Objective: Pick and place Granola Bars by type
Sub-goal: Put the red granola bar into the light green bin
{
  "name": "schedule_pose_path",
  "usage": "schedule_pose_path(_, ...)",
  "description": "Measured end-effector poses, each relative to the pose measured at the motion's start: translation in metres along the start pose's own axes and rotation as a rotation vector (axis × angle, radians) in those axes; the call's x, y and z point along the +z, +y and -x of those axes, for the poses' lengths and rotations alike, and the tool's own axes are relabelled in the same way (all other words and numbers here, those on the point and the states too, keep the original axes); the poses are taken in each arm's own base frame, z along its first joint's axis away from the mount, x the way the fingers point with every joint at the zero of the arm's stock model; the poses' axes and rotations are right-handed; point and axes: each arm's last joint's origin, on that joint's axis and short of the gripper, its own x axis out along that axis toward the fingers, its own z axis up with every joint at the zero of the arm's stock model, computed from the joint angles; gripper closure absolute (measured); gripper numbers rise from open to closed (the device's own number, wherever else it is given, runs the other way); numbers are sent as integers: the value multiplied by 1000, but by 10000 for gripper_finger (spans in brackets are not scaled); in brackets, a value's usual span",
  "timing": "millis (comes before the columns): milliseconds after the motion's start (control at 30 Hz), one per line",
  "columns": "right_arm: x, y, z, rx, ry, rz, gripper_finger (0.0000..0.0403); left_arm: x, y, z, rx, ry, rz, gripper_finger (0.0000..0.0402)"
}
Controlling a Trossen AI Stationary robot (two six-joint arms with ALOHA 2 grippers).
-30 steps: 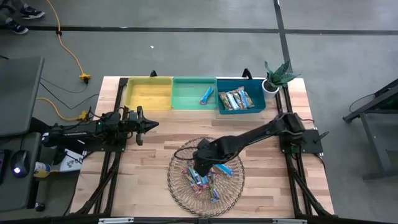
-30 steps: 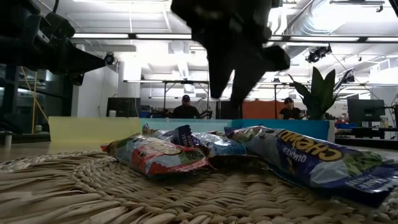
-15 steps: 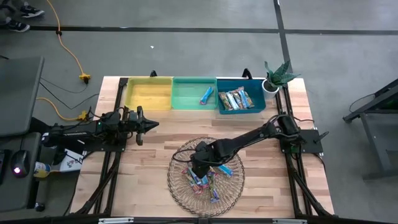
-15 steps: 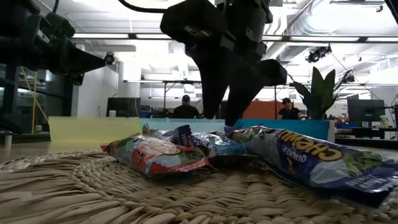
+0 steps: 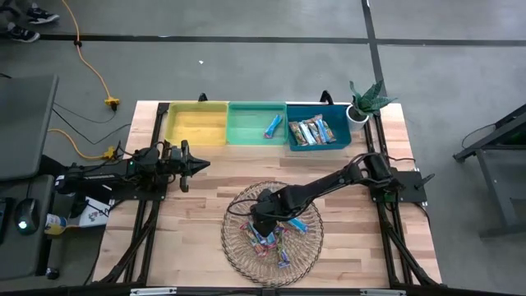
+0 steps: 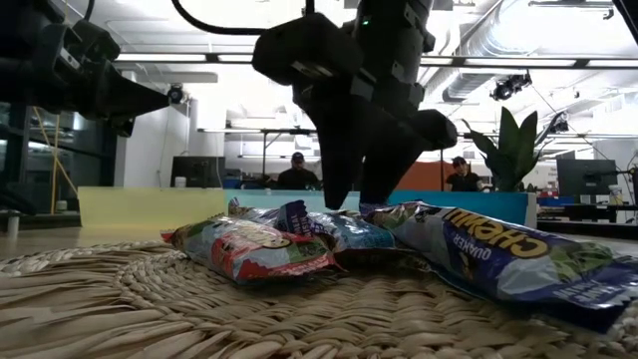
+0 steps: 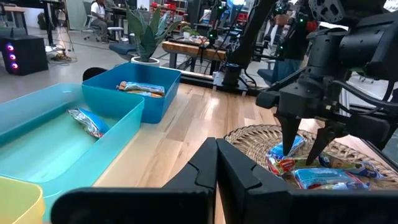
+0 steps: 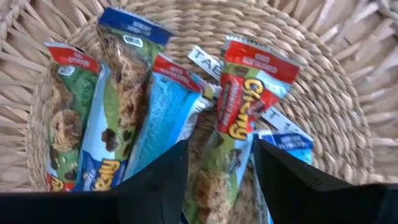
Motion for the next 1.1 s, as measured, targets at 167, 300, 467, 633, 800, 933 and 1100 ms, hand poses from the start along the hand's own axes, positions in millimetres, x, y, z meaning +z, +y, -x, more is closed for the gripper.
schedule_pose_path(167,0,0,-7,-1,10,0,235,0,0,0,0,0,0,401)
schedule_pose_path(300,-1,1,-15,0,31,-6,241,0,0,0,0,0,0,401)
schedule_pose_path(467,-1,1,-17,5,42,-9,268,0,0,0,0,0,0,401)
schedule_pose_path(633,1,0,-17,8,46,-14,303,0,0,0,0,1,0,401)
schedule_pose_path(800,3,-1,-18,7,44,-19,335,0,0,0,0,0,0,401)
schedule_pose_path(933,3,0,-18,21,54,-20,355,0,0,0,0,0,0,401)
schedule_pose_path(1100,7,0,-11,48,38,-23,367,0,0,0,0,0,0,401)
